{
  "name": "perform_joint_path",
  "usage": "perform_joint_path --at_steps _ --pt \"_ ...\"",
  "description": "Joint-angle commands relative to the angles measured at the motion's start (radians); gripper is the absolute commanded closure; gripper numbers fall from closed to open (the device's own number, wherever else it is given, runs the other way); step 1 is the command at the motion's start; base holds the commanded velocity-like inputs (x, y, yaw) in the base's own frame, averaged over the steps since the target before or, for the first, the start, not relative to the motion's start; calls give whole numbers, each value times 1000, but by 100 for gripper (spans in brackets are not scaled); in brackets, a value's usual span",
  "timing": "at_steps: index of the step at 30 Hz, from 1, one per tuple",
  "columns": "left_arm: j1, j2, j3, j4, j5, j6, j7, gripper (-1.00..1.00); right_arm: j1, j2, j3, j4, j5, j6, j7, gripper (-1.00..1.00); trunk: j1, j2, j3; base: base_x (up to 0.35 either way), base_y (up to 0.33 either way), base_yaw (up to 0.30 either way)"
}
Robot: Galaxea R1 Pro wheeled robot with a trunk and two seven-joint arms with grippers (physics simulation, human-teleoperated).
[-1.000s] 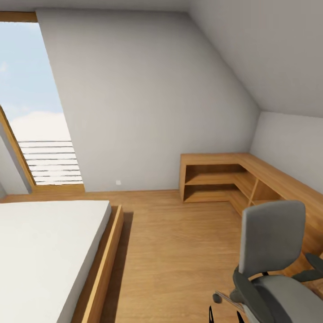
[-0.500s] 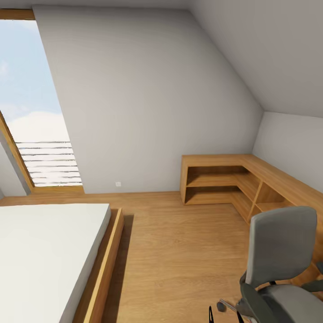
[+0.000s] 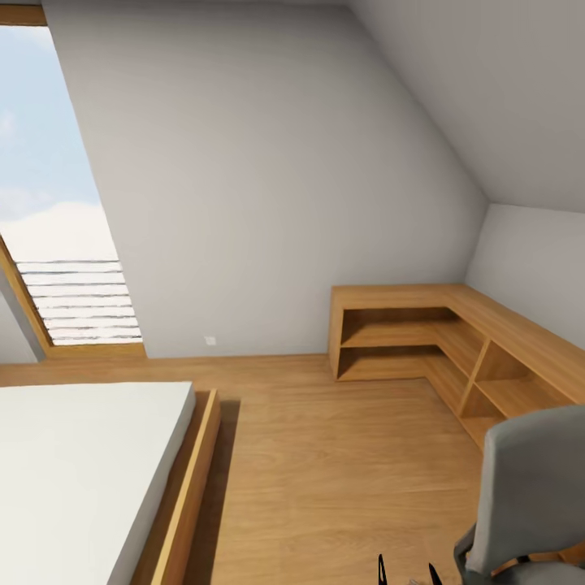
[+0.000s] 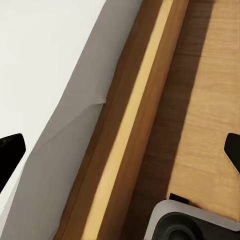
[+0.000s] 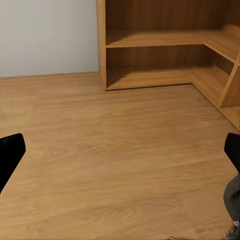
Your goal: In the bedroom, organize the workspace by keeping the computer under the desk, ensuring the monitor is on the desk, placing the keyboard on the desk next to the monitor, placing the mouse on the desk next to the keyboard, moving the folder from the swivel chair onto the desk next to the mouse, stacking the notebook on top of the folder with the pen on top of the notebook, and positioning the swivel chair next to the desk.
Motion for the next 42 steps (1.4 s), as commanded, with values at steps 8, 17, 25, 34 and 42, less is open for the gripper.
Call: perform_joint_path --at_steps 8,17,25,34,42 --pt "0 0 -9 -2 7 -1 5 -100 -1 0 9 1 -8 -3 -2 -100 1 -1 -1 328 0 0" --pt "0 0 -9 -2 7 -1 4 -100 -1 0 9 1 -8 -3 -1 -100 1 -1 -1 328 0 0" --pt "0 0 -9 -2 7 -1 4 -100 -1 0 9 1 -8 -3 -1 -100 1 -1 -1 329 0 0" --pt "0 0 -9 -2 7 -1 4 -100 -1 0 9 1 -7 -3 -1 -100 1 -1 -1 330 0 0" --pt "0 0 -9 -2 7 -1 4 -100 -1 0 9 1 -7 -3 -1 -100 1 -1 -1 330 0 0"
